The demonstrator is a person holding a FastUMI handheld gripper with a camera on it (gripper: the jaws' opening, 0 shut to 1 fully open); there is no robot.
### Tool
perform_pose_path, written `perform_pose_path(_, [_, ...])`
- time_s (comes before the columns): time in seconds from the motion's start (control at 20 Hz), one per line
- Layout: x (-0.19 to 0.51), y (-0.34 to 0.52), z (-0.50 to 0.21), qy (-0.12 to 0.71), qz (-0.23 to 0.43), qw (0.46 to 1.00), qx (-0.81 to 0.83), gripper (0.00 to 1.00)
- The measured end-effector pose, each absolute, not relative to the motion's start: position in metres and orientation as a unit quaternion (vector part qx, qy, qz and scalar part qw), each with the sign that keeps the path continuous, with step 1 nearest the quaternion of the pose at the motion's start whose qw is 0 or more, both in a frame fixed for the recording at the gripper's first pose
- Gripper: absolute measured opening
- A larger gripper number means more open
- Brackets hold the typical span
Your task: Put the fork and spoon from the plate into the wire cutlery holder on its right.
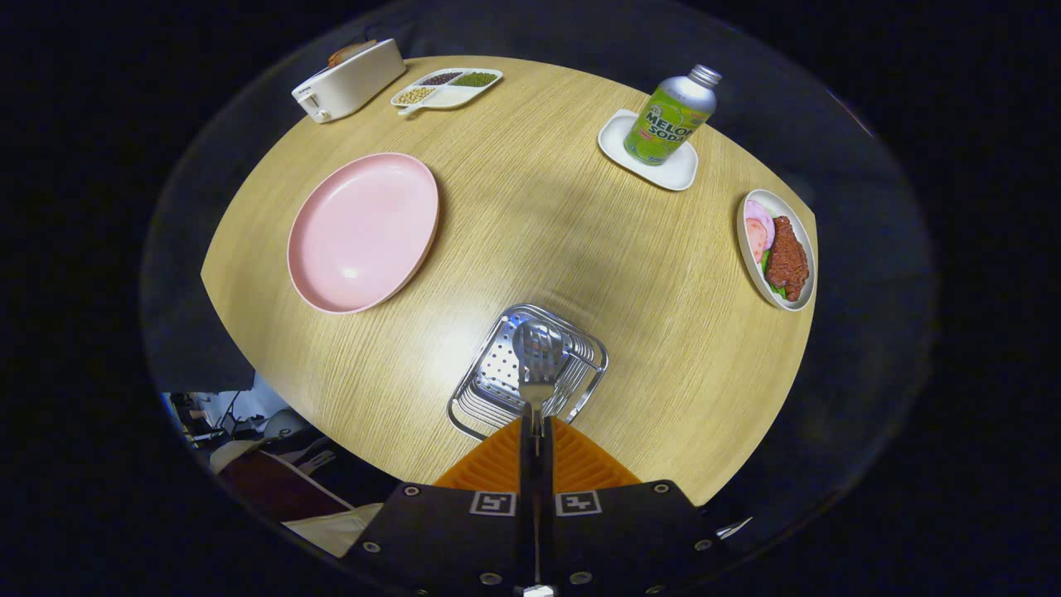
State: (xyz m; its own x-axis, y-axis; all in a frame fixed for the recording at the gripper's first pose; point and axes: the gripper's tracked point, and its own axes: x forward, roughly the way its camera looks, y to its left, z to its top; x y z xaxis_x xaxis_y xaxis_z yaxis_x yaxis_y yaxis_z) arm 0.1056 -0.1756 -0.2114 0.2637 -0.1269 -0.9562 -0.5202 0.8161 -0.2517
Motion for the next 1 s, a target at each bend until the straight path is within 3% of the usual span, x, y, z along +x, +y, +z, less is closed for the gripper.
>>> perform_pose_path(0.4, [0.122, -0.162, -0.209, 0.585, 0.144, 0.759, -0.247, 0.12])
perform_pose_path(0.45, [0.125, -0.161, -0.205, 0.579, 0.143, 0.764, -0.246, 0.26])
perform_pose_path(0.5, [0.127, -0.160, -0.200, 0.571, 0.143, 0.772, -0.240, 0.29])
perform_pose_path(0.75, [0.141, -0.127, -0.154, 0.498, 0.151, 0.838, -0.165, 0.94])
perform_pose_path(1.0, [0.165, -0.099, -0.070, 0.367, 0.139, 0.915, -0.092, 0.98])
